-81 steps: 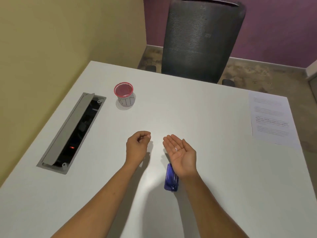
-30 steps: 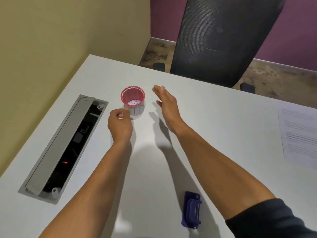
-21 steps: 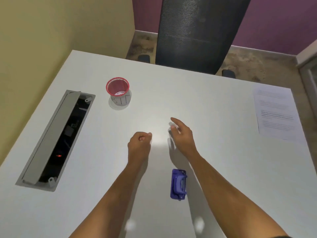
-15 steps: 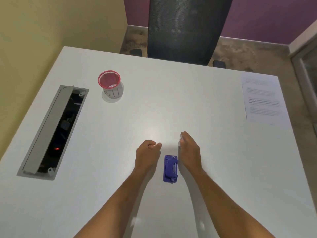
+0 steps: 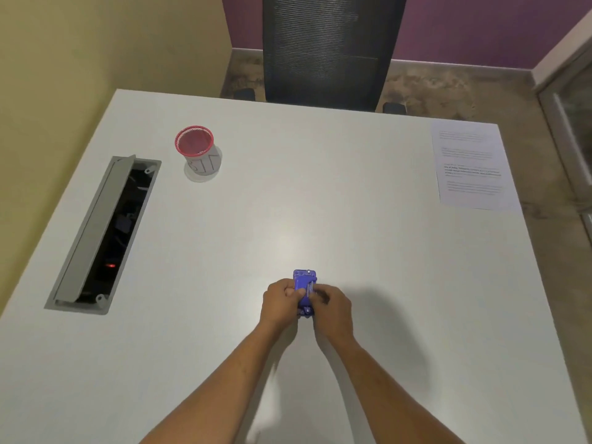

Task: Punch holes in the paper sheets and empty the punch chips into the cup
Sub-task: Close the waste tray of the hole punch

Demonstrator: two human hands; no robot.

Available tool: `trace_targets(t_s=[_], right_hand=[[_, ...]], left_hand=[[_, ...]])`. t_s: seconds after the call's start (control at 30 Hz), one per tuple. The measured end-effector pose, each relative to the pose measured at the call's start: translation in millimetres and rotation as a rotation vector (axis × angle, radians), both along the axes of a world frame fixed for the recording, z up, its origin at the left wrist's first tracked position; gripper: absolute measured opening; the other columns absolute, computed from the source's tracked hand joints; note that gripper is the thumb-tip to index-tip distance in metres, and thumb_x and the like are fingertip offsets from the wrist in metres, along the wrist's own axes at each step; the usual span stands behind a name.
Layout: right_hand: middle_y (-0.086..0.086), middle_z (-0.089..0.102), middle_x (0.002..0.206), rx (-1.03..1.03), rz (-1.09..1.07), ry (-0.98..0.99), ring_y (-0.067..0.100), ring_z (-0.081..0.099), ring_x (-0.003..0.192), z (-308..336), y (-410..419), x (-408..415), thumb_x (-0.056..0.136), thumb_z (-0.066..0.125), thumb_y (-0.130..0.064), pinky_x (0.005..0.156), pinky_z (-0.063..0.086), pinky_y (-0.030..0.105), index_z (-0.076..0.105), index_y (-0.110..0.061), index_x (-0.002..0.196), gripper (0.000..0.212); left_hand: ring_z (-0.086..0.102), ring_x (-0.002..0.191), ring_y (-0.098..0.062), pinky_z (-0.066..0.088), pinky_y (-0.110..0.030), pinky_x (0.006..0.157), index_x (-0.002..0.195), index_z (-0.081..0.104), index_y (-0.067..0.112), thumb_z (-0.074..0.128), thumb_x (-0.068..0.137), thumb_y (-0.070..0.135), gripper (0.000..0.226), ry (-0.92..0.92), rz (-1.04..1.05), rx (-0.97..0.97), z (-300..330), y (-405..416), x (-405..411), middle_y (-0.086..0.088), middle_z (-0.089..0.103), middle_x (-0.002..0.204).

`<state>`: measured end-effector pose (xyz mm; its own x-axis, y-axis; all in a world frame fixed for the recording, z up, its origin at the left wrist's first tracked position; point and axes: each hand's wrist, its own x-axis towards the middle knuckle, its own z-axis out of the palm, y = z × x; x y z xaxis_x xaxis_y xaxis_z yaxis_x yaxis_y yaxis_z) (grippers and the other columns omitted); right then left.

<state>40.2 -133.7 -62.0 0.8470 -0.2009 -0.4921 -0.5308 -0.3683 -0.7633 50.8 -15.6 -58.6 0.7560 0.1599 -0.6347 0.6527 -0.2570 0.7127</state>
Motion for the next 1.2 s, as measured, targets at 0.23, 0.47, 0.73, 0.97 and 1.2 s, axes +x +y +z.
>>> trace_targets(t_s=[0.23,0.47,0.73,0.97,1.2], right_hand=[[0.020,0.068,0.079,0.146,0.023,-0.016,0.015,0.069,0.056,19,36,19,0.081,0.059,0.005,0.046,0.056,0.024,0.070,-0.018,0.062,0.032],[0.009,0.051,0.063,0.173,0.113,0.052,0.006,0.045,0.050,27,100,51,0.081,0.058,-0.001,0.046,0.038,0.012,0.059,0.002,0.072,0.009],[0.001,0.052,0.071,0.202,0.354,0.059,0.012,0.049,0.065,20,188,90,0.084,0.061,0.000,0.059,0.039,0.017,0.063,-0.006,0.078,0.009],[0.039,0.060,0.107,0.159,0.477,0.009,0.049,0.060,0.099,7,232,111,0.083,0.058,0.005,0.084,0.050,0.052,0.057,0.021,0.098,0.022],[0.034,0.056,0.119,0.187,0.537,0.009,0.043,0.058,0.110,1,234,113,0.088,0.055,0.007,0.090,0.048,0.045,0.057,0.016,0.113,0.027]], left_hand=[[0.053,0.059,-0.023,0.052,-0.039,0.066,0.082,0.069,0.008,0.053,0.093,0.006,0.020,-0.085,0.055,-0.080,7,46,4,-0.006,0.058,0.064],[0.050,0.069,-0.021,0.042,-0.035,0.069,0.095,0.072,0.009,0.048,0.098,0.006,0.024,-0.150,0.167,-0.059,13,108,20,-0.010,0.063,0.077],[0.063,0.074,-0.021,0.054,-0.026,0.063,0.097,0.070,0.031,0.045,0.101,0.007,0.035,-0.212,0.313,0.023,2,197,48,-0.009,0.073,0.089],[0.063,0.074,-0.018,0.052,-0.028,0.066,0.110,0.070,0.020,0.044,0.102,0.007,0.031,-0.223,0.384,0.068,-14,238,71,-0.002,0.071,0.088],[0.067,0.086,-0.026,0.059,-0.039,0.077,0.102,0.069,0.025,0.049,0.100,0.011,0.024,-0.239,0.368,0.170,-11,244,77,-0.005,0.071,0.095]])
